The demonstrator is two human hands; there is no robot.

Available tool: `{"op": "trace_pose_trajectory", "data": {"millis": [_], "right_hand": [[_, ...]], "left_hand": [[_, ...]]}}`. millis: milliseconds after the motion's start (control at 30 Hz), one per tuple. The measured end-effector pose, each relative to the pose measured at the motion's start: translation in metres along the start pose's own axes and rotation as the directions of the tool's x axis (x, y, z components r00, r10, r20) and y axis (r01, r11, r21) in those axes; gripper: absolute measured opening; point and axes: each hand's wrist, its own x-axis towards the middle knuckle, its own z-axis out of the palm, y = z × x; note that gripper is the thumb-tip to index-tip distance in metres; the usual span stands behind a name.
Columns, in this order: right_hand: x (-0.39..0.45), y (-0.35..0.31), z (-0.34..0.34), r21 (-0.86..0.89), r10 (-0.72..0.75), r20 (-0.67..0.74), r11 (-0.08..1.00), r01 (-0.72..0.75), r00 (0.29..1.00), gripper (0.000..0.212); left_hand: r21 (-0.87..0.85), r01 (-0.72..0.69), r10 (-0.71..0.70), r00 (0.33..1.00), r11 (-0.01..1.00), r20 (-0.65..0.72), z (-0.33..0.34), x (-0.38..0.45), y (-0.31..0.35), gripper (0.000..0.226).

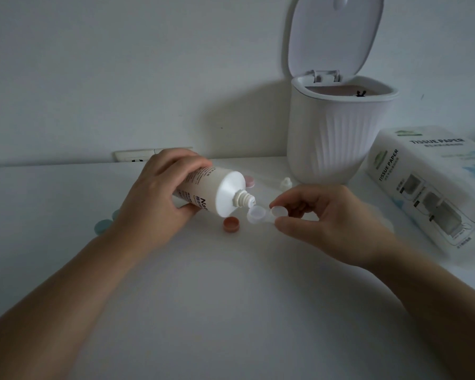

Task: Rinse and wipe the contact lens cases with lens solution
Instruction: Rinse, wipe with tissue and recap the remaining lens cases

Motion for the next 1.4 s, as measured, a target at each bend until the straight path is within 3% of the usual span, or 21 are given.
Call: {"op": "trace_pose_trajectory", "data": {"millis": [567, 1400], "right_hand": [[-0.0011, 0.0013, 0.0017, 0.021, -0.004, 0.024, 1.0, 0.003, 1.0, 0.017], [0.0, 0.0053, 0.0026, 0.003, -0.028, 0.05, 1.0, 0.028, 0.998, 0.016]], "left_hand": [[0.094, -0.086, 0.09, 0.995, 0.992, -0.039, 0.003, 0.0015, -0.0018, 0.061], [0.16, -0.038, 0.045, 0.998, 0.986, -0.037, 0.0036, 0.0009, 0.0003, 0.064]]}}
